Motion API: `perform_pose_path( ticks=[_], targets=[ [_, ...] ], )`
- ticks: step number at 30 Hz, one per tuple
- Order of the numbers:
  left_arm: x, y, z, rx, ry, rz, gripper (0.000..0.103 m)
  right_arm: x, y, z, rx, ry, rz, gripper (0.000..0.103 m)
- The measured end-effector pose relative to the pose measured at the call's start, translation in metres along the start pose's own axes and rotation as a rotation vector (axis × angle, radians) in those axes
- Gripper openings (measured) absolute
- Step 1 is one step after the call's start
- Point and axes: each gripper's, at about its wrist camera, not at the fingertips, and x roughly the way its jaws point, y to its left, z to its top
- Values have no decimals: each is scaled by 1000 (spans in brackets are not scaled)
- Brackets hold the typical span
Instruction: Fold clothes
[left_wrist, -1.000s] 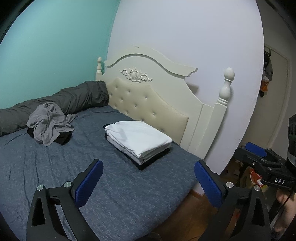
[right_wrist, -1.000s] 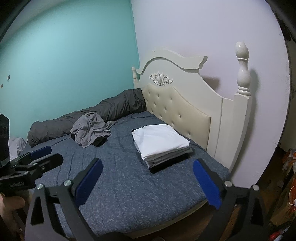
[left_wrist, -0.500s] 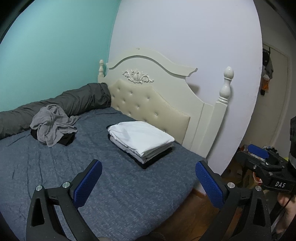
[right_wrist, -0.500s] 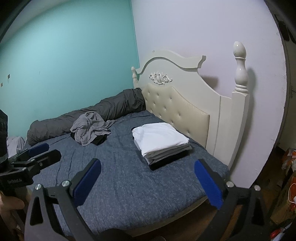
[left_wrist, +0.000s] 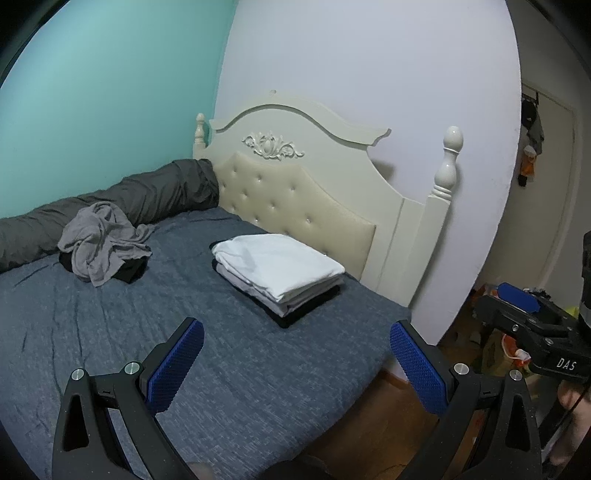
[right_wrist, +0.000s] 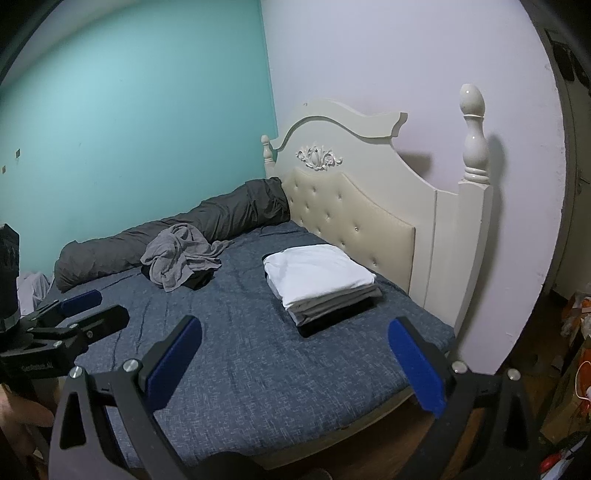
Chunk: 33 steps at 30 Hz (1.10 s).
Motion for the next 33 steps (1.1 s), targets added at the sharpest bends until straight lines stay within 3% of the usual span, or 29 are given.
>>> perform_pose_path(
  ticks=[33],
  targets=[
    [-2, 3, -7, 11, -9, 29, 103, 3, 1, -14, 11, 4, 5, 103]
  ],
)
